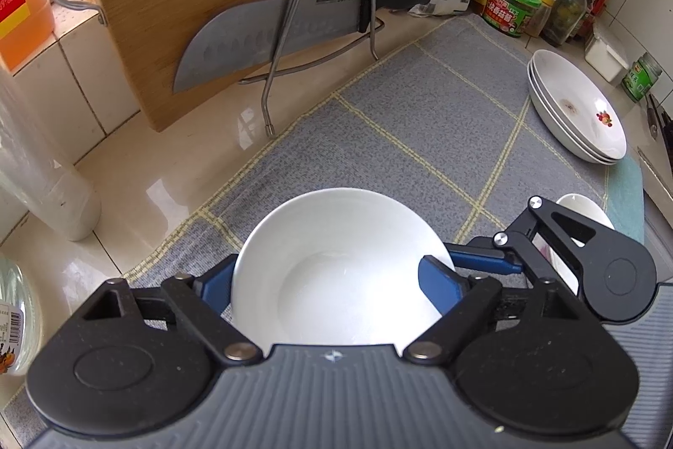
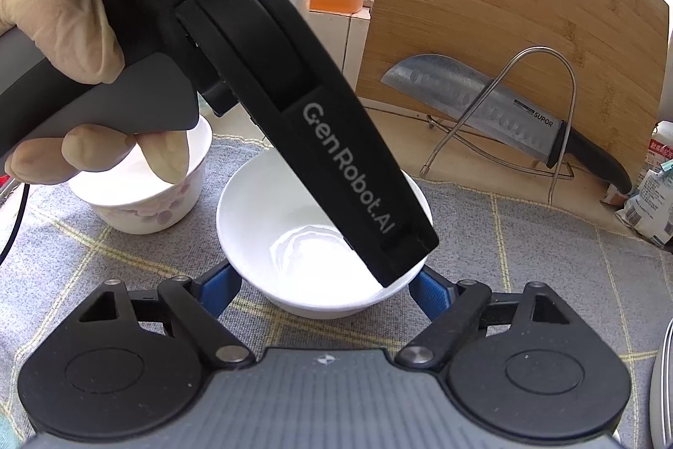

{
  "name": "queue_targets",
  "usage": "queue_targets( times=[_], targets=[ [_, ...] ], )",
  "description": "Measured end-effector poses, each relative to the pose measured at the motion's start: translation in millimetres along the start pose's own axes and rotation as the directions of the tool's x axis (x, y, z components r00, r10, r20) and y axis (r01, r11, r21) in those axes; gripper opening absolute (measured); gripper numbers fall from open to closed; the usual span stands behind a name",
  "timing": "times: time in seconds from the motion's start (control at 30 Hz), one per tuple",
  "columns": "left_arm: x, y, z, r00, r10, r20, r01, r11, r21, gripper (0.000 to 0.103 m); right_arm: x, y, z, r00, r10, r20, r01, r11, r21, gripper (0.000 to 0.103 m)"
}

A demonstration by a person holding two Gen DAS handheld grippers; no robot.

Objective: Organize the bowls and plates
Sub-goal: 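Carry the pink-flowered bowl with the left gripper toward the large bowl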

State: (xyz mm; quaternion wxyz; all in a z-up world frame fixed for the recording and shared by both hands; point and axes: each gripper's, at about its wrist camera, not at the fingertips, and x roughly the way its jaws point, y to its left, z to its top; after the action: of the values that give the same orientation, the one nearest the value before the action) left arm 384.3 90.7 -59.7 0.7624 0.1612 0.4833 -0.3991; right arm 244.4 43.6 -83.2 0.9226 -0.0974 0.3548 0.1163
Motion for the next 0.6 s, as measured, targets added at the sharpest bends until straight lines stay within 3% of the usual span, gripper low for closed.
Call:
queue_targets(
  times=[0.6],
  targets=[
    [-38, -45, -2, 0.998, -0.008, 0.057, 0.005, 0.998, 0.055, 0.088, -59, -9, -6, 0.998, -0.032, 0.045, 0.033, 0.999, -0.014, 0.089]
  ],
)
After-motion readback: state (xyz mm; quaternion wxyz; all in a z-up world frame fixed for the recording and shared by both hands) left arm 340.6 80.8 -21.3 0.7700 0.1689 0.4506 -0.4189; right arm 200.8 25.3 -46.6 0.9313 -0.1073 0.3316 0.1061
